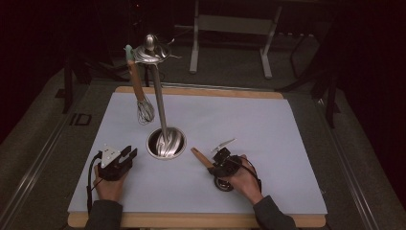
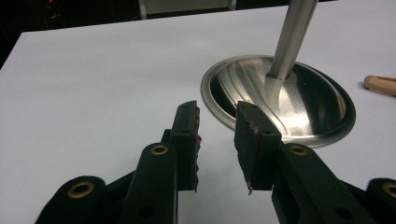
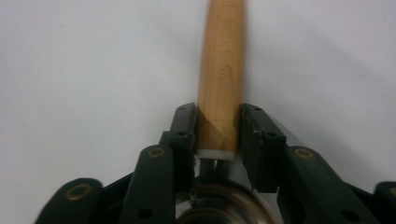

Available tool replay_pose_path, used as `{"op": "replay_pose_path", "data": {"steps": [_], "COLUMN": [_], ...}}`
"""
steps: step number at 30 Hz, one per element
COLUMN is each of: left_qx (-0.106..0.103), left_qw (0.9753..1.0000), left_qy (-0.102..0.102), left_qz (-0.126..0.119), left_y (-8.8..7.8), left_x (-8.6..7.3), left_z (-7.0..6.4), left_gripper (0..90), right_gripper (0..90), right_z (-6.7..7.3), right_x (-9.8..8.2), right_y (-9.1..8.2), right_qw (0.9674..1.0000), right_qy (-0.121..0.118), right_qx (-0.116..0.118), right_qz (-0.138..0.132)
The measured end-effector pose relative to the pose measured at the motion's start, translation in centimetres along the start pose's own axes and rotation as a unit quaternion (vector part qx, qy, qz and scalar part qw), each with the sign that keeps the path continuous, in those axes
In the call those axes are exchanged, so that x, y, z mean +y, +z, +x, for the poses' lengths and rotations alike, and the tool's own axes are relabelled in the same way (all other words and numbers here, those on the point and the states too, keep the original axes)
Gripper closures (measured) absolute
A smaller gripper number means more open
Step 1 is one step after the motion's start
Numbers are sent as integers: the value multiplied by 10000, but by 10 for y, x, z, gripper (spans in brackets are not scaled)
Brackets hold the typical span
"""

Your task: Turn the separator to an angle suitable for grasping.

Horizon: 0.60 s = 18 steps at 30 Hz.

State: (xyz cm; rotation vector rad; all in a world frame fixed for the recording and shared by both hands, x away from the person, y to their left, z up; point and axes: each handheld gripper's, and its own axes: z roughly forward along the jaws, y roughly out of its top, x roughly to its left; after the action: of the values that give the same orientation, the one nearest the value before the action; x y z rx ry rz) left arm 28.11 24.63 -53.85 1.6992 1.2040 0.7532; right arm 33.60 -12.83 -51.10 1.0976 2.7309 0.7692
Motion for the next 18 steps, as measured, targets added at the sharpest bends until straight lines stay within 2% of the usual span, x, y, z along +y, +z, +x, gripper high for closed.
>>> {"op": "replay_pose_path", "data": {"steps": [3, 6, 8, 10, 18], "left_qx": [3, 6, 13, 18, 36], "left_qw": [10000, 10000, 10000, 10000, 10000], "left_qy": [-1, -1, -1, 6, 31], "left_qz": [-4, -5, -11, -14, 1], "left_y": [0, 0, 0, 0, 0], "left_x": [0, 0, 0, 0, 0], "left_z": [0, 0, 0, -1, -1], "left_gripper": [703, 700, 697, 697, 695], "right_gripper": [674, 660, 602, 609, 701], "right_z": [-8, -16, -19, -21, -25], "right_x": [2, 3, 3, 4, 7], "right_y": [-1, -2, -2, -4, -5], "right_qw": [10000, 9999, 9991, 9977, 9945], "right_qy": [2, 94, 166, 276, 518], "right_qx": [-22, 126, 365, 601, 858], "right_qz": [39, 56, 161, 179, 293]}}
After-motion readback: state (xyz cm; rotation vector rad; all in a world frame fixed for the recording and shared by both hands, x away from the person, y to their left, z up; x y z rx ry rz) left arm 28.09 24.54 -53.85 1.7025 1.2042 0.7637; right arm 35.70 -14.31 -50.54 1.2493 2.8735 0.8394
